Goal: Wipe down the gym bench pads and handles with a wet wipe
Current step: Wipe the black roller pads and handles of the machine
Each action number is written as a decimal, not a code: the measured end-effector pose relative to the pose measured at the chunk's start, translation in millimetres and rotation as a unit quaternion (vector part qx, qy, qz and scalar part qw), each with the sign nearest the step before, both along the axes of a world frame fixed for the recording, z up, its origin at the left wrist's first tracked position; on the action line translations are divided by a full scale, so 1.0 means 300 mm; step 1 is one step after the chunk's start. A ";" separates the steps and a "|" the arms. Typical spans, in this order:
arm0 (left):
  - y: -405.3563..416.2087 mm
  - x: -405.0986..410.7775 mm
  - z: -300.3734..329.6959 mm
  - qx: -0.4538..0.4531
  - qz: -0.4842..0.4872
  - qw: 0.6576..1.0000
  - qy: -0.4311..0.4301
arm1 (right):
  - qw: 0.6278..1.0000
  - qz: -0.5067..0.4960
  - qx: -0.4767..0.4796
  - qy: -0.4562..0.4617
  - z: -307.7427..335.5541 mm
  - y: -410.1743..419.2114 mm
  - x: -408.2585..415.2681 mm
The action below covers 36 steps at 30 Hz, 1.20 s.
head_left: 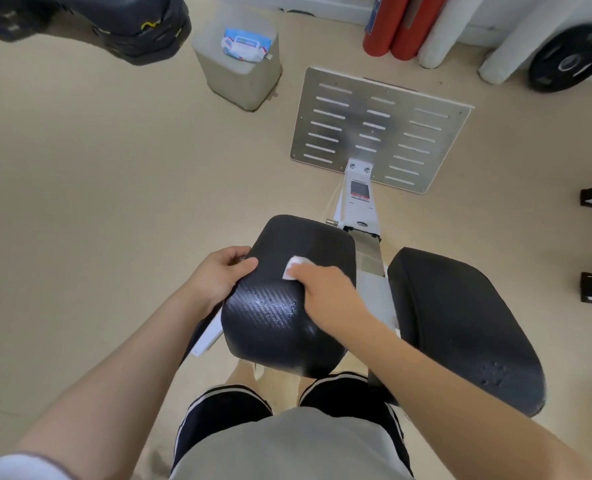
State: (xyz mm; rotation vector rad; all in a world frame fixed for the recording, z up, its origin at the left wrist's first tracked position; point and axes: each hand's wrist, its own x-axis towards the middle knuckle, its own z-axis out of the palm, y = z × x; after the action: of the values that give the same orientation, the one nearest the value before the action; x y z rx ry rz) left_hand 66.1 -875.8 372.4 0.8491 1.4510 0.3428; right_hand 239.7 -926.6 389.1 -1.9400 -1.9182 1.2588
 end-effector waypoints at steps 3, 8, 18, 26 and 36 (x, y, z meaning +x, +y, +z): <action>0.012 -0.016 0.014 -0.007 -0.065 0.998 0.020 | 0.999 -0.015 -0.007 0.035 0.030 0.005 -0.042; 0.025 -0.050 0.064 -0.043 -0.152 0.987 -0.010 | 0.988 -0.123 -0.062 -0.070 -0.019 0.003 0.105; 0.006 -0.139 0.023 -0.112 -0.077 0.982 -0.135 | 0.994 -0.053 0.020 -0.096 -0.007 0.078 -0.296; -0.015 -0.236 0.015 -0.018 -0.272 0.960 -0.070 | 0.977 -0.180 -0.023 -0.111 0.081 -0.035 -0.119; -0.036 -0.249 0.012 0.067 -0.316 0.945 -0.044 | 0.982 -0.105 0.063 -0.147 -0.005 0.011 -0.420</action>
State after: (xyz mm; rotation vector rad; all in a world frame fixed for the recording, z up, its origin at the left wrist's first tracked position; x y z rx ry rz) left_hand -8.6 -886.6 376.1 1.3374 1.0090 -0.0110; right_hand 113.7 -923.3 387.5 -2.2912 -1.7996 0.8137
